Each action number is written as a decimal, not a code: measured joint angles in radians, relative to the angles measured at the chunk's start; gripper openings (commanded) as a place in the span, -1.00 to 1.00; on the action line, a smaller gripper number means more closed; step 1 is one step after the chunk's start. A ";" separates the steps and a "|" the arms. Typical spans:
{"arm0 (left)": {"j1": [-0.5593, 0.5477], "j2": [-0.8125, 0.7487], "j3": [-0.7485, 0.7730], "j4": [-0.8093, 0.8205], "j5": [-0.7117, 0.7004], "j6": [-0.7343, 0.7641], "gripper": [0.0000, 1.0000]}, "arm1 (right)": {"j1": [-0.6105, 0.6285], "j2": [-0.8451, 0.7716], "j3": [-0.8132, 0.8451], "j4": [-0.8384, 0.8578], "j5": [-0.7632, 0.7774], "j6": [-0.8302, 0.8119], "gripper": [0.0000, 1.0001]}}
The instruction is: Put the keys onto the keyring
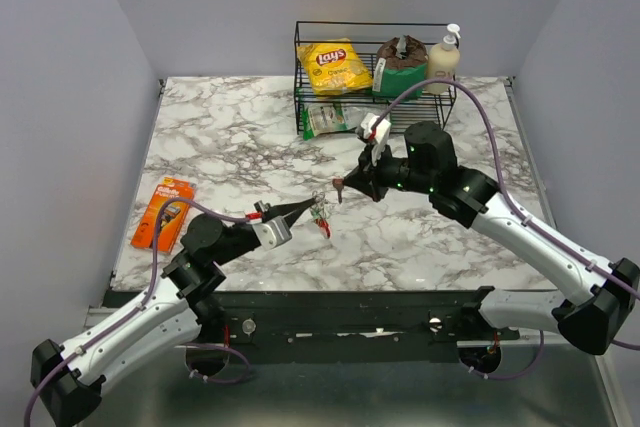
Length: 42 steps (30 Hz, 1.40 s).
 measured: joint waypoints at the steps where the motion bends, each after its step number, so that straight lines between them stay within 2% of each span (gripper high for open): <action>1: -0.002 0.009 0.009 -0.010 0.024 0.005 -1.00 | 0.000 -0.008 0.000 -0.009 -0.016 -0.018 -0.99; 13: -0.010 0.063 0.093 -0.114 0.203 0.051 -1.00 | 0.000 -0.027 0.002 -0.120 -0.246 -0.186 -0.99; 22: -0.056 0.138 0.195 -0.291 0.183 0.135 -1.00 | 0.000 -0.079 0.035 -0.179 -0.285 -0.272 -0.99; 33: -0.074 0.135 0.219 -0.384 0.120 0.185 -1.00 | 0.000 -0.080 0.042 -0.211 -0.368 -0.310 -0.93; 37: -0.074 0.132 0.224 -0.396 0.090 0.189 -1.00 | 0.000 -0.069 0.047 -0.212 -0.336 -0.302 -0.99; 42: -0.074 0.121 0.224 -0.400 0.048 0.192 -1.00 | -0.001 0.085 0.103 -0.226 -0.151 -0.223 -0.99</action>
